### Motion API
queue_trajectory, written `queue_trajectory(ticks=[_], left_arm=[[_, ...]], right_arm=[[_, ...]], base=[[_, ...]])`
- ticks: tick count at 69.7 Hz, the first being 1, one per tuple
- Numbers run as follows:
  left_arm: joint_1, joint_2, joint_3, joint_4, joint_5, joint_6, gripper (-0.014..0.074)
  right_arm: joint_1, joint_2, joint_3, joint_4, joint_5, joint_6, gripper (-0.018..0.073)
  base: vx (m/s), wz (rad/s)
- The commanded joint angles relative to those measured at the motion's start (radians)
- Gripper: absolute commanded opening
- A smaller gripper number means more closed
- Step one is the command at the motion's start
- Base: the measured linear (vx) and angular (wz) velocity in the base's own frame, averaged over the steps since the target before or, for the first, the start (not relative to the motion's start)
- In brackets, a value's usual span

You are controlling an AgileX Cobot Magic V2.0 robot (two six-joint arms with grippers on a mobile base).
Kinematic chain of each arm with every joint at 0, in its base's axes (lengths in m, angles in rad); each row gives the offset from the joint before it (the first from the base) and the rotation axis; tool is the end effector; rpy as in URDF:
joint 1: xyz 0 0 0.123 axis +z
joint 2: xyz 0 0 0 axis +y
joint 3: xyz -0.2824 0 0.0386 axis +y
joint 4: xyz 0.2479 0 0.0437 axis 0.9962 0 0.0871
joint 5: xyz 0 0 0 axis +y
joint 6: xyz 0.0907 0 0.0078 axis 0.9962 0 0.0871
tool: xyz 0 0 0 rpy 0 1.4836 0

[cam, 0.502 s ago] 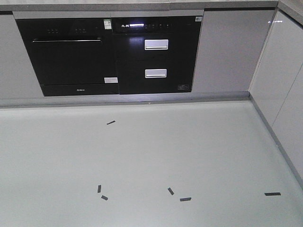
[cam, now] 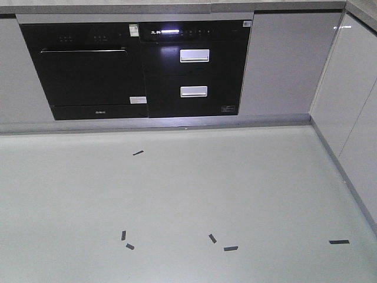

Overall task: Distribute corn equally
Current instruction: 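Drive the base toward the kitchen counter with both arms raised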

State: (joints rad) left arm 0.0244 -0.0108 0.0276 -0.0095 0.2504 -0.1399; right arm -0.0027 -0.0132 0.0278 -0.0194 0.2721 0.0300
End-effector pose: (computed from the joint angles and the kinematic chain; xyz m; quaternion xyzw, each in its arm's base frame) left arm 0.0553 0.0011 0.1817 -0.0658 0.7650 -0.0408 0.6394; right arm 0.0548 -0.0006 0.1798 0.0071 0.7740 0.0007 0.6332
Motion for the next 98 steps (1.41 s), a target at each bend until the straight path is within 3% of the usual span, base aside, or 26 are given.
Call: queue_trajectory(ticks=[1, 98], left_arm=[[-0.007, -0.015, 0.0, -0.005, -0.078, -0.004, -0.0009], [-0.007, -0.015, 0.0, -0.005, -0.078, -0.004, -0.0009]], right_arm=[[-0.006, -0.008, 0.006, -0.009, -0.072, 0.0, -0.0011], [-0.006, -0.008, 0.006, -0.009, -0.072, 0.0, -0.0011]], base=[[0.0, 0.0], [0.04, 0.02]])
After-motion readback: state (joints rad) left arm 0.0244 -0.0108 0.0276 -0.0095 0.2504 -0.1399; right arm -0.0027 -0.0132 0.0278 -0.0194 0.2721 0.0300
